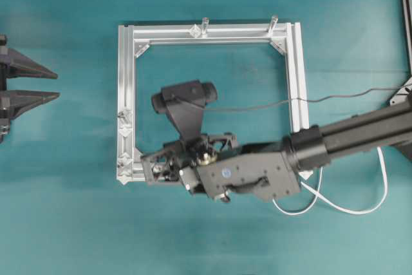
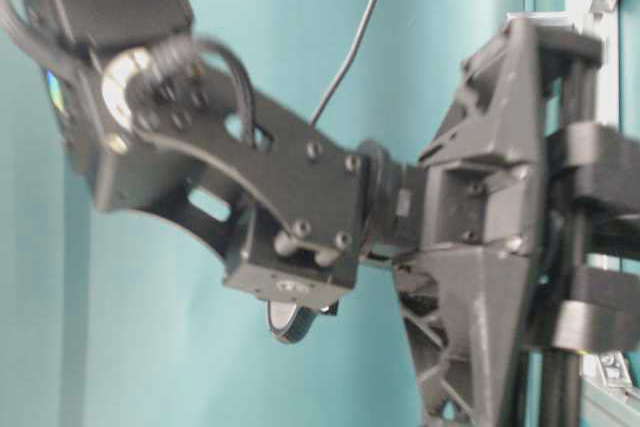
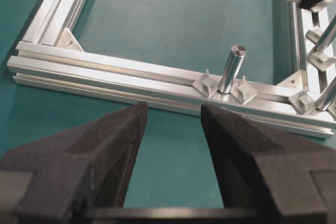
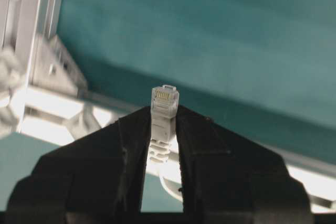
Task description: Move the cable alternately left and right between 8 closely spaced pins so it hooks onto each one.
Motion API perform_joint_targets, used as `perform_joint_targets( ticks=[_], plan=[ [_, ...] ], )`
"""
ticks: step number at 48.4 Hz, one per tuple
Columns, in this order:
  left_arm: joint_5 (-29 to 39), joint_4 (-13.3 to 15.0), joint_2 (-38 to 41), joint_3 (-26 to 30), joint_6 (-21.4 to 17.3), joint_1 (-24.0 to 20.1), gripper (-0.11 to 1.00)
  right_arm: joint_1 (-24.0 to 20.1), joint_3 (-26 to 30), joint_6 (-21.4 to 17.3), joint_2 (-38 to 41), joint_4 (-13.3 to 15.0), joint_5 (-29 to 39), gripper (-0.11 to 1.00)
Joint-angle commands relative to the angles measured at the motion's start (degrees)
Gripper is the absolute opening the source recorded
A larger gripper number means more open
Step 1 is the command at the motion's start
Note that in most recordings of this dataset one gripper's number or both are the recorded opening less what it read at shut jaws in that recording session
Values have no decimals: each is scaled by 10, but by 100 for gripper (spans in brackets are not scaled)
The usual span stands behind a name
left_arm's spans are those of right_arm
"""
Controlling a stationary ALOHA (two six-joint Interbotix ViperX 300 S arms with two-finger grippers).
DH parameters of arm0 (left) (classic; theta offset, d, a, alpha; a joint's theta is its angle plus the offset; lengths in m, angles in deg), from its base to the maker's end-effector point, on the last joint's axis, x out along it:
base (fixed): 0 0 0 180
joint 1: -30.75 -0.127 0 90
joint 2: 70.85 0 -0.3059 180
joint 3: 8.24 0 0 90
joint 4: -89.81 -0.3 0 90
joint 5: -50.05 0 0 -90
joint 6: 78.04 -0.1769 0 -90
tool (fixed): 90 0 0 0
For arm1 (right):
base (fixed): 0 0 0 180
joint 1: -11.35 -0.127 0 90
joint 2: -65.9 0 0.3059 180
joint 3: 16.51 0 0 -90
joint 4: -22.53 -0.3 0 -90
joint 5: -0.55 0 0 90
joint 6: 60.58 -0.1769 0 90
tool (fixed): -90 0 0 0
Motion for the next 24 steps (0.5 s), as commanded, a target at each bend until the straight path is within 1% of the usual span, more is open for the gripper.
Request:
perform_joint_targets(
  ticks=[1,16,24],
  plan=[
    [-5,-2,1,5,4,1,57,11,4,12,-13,4,-2,19],
    [2,-1,-48,-5,4,1,57,40,5,44,-13,5,-3,19],
    [5,-2,-58,-7,4,1,57,47,7,48,-13,5,-11,19]
  ],
)
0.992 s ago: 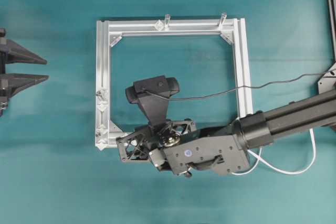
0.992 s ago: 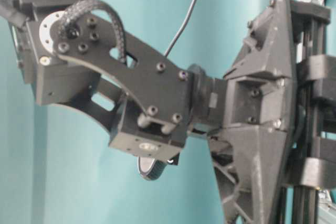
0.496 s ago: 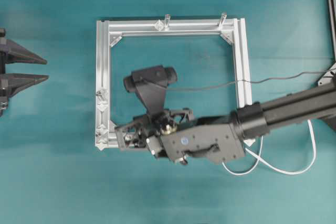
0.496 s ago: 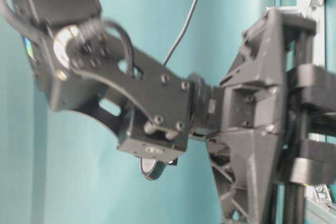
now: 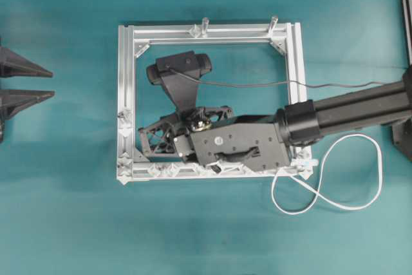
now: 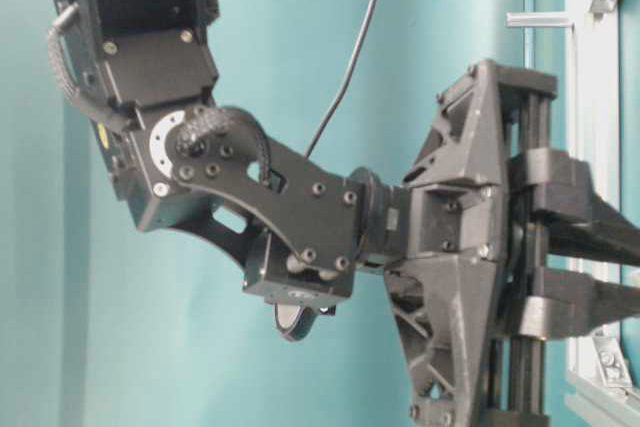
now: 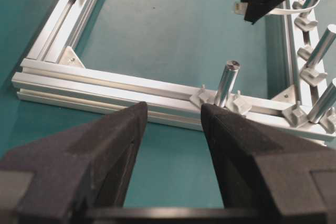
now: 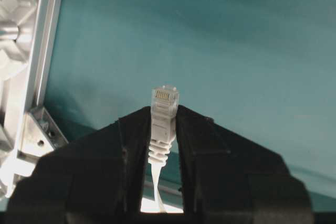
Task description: Move the cable alternately left and right between 8 closely spaced pins so it hooks onto each one.
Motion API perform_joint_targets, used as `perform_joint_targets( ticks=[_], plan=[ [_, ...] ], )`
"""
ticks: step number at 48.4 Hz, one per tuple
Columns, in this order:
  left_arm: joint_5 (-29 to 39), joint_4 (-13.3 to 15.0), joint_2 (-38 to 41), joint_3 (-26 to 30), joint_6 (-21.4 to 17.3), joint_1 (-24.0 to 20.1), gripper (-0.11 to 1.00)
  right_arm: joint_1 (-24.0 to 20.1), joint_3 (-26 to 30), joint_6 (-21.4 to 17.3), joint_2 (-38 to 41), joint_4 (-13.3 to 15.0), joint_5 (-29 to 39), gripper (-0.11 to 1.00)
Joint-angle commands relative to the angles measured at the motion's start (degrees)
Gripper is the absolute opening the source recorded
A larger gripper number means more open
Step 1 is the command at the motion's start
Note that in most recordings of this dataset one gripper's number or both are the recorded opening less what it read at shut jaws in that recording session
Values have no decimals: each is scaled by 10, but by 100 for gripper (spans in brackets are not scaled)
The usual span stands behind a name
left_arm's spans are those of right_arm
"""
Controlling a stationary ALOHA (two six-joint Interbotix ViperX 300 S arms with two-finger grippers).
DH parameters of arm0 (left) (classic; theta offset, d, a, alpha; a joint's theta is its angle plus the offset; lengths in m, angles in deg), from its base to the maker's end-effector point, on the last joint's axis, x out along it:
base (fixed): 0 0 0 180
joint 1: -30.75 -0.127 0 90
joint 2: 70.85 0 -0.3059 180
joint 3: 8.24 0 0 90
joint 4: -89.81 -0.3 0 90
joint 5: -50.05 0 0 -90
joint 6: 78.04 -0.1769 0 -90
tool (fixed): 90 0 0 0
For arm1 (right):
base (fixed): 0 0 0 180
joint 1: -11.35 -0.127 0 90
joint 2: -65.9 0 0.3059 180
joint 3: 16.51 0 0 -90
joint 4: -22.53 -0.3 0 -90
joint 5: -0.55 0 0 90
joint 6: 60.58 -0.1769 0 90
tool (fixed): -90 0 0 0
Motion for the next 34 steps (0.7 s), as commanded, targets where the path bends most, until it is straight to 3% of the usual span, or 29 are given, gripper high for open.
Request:
perform_joint_targets(
  ticks=[1,17,34],
  plan=[
    [-2,-2,2,5,4,1,57,3,7,2,-13,4,-11,19],
    [-2,-2,2,5,4,1,57,12,23,2,-4,4,-59,19],
    [-2,-2,2,5,4,1,57,17,99,18,44,4,-59,19]
  ],
)
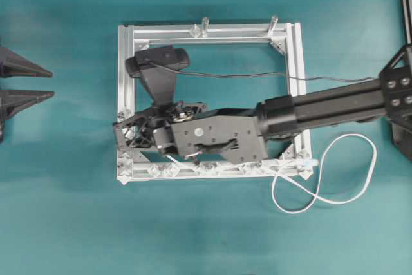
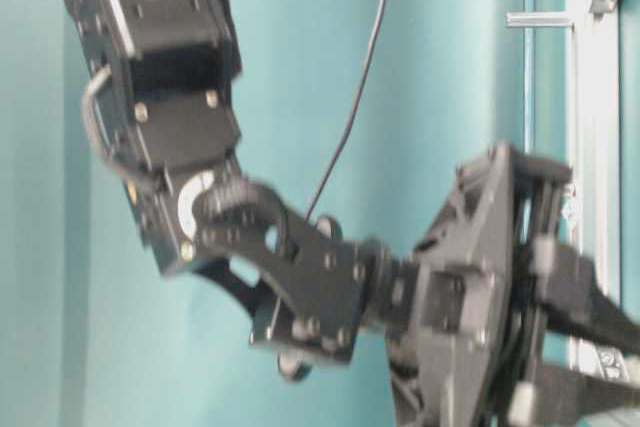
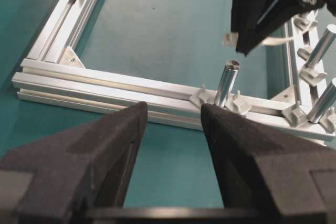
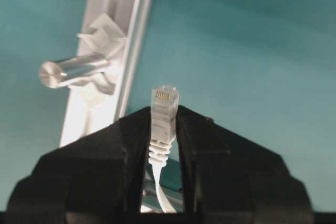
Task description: Move the cable alternately left and right between 8 closely spaced pins so it hooks onto each one.
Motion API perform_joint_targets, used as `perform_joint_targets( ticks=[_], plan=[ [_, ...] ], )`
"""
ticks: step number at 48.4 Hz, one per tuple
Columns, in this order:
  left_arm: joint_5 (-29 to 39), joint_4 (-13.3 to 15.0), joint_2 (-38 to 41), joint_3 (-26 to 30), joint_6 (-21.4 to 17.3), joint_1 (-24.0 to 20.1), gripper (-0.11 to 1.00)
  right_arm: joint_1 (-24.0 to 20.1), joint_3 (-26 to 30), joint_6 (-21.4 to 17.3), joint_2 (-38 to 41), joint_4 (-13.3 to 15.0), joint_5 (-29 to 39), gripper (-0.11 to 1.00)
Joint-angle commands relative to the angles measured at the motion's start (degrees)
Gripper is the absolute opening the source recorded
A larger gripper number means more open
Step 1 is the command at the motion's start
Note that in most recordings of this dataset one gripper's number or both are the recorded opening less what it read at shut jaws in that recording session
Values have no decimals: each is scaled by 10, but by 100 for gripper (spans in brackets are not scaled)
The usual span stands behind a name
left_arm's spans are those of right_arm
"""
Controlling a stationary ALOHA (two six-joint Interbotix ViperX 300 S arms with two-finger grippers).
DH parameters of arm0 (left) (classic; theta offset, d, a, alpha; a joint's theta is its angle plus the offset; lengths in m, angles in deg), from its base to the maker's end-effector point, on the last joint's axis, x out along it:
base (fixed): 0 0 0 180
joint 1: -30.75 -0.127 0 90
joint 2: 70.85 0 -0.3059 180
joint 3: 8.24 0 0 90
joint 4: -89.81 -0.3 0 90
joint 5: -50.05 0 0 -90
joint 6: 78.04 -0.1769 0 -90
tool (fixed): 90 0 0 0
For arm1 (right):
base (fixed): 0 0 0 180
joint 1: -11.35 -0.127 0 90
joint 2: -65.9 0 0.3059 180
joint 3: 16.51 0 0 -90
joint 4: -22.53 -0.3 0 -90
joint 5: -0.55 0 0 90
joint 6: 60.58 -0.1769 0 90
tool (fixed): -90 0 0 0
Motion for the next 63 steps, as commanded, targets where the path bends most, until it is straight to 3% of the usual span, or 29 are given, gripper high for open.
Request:
perform_joint_targets(
  ticks=[1,63],
  plan=[
    [-3,-2,4,7,4,1,57,-1,28,6,-4,4,-1,19],
    [-3,-1,4,6,4,1,57,-77,66,-21,13,-11,1,19]
  ],
)
